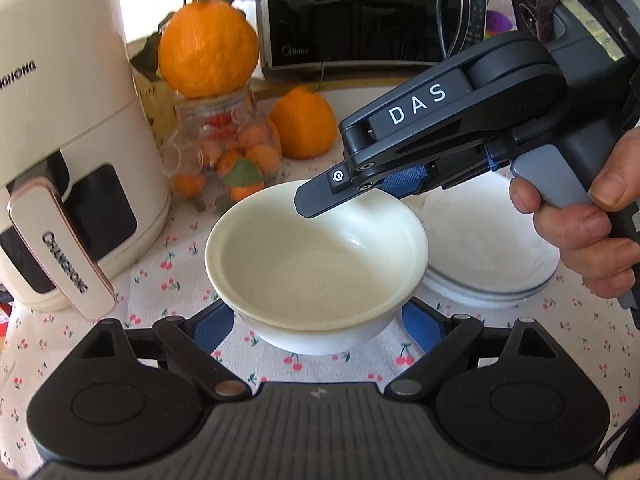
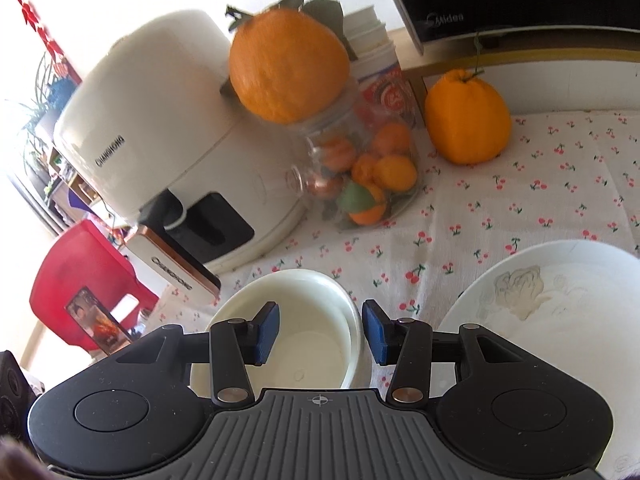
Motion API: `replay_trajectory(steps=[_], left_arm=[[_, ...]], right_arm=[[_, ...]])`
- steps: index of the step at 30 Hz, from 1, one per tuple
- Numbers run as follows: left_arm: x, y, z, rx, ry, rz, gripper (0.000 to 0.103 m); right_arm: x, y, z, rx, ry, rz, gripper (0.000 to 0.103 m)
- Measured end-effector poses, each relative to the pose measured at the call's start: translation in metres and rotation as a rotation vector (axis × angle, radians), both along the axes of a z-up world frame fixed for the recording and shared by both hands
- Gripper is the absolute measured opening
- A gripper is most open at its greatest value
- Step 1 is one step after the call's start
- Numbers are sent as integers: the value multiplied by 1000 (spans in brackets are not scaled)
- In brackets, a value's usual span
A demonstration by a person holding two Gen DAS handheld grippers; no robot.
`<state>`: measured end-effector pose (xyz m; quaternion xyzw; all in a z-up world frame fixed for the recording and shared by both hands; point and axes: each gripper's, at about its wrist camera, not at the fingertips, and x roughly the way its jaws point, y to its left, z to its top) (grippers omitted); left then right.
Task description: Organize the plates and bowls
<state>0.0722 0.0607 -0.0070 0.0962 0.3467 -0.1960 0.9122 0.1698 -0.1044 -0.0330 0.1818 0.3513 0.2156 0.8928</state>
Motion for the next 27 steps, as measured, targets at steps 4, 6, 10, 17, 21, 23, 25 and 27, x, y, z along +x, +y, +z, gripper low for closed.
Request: replay_trajectory(steps=[4,6,10,17,21,23,25,27], left_arm=[[0,-5,9,-12,-28,-10,90],[0,-9,13,-19,-39,-17,90],[2,-19,19,-31,-57,-36,90],[6,-48,20,-36,-62,-78,90],[5,-62,19,-37,-60,-104,90],[4,-70,18,-37,-58,-116,90],[4,-78,17,-36,-57,-127,90],[3,-85,14,-35,-56,-137,90]], right_arm=[[-4,-9,7,20,-21,-12,45],[-6,-14,11,28,-30,-19,45],[-12,-26,16,38,-49,-38,45],[-23,-56,19,47,-61,-93,45],[-30,-75,19,47,-65,-126,45],[-32,-84,19,46,-65,-142,45],[-34,-93,18,46,-64,-159,45],[-36,-102,16,45,-59,-176,45]])
